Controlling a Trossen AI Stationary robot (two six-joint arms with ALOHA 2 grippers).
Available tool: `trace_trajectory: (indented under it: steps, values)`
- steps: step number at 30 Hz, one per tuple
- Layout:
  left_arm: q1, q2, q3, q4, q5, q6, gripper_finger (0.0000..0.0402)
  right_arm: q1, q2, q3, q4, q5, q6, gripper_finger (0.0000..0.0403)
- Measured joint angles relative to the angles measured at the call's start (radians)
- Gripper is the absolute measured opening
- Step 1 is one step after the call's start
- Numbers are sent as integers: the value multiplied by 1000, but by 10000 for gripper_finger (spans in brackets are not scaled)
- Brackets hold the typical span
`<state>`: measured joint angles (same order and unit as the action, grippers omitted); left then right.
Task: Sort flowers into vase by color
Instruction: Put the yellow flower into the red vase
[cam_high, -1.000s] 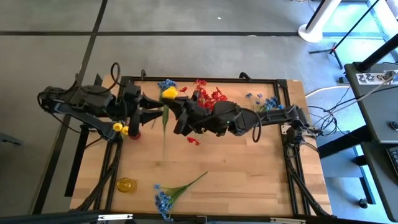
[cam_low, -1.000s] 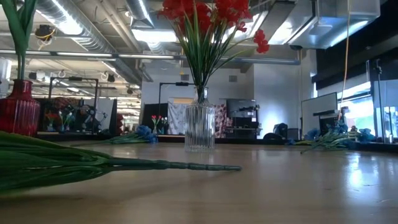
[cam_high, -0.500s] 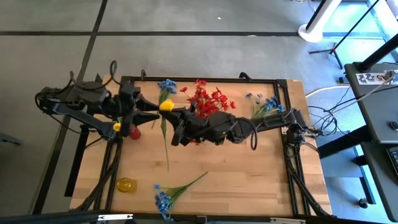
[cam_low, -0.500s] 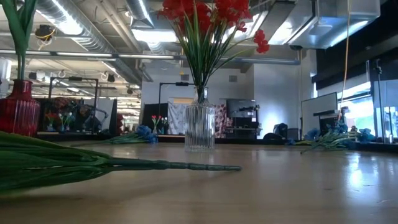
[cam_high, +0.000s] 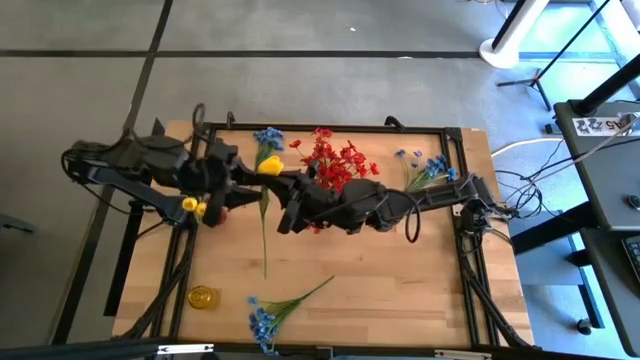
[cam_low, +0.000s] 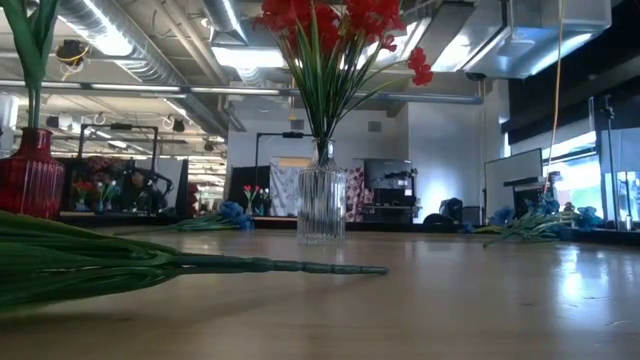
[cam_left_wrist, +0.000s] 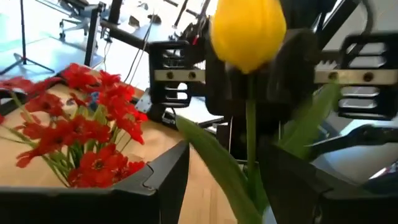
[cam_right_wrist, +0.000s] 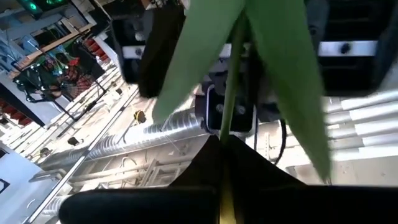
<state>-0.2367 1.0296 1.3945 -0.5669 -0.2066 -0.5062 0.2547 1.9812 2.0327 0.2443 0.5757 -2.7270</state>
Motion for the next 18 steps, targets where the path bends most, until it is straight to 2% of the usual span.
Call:
trace_trajectory:
  steps: [7, 10, 13, 18]
  values:
    - [1, 39, 0, 82, -8, 81, 186, 0, 0, 0, -11, 18, 0, 10]
    - [1, 36, 0, 82, -12, 128, 171, 1, 0, 0, -10, 50, 3, 10]
    - [1, 35, 0, 81, -16, 163, 132, 1, 0, 0, -12, 114, 3, 10]
    - [1, 36, 0, 58, -82, 199, 32, 1, 0, 1, -47, 151, 61, 10]
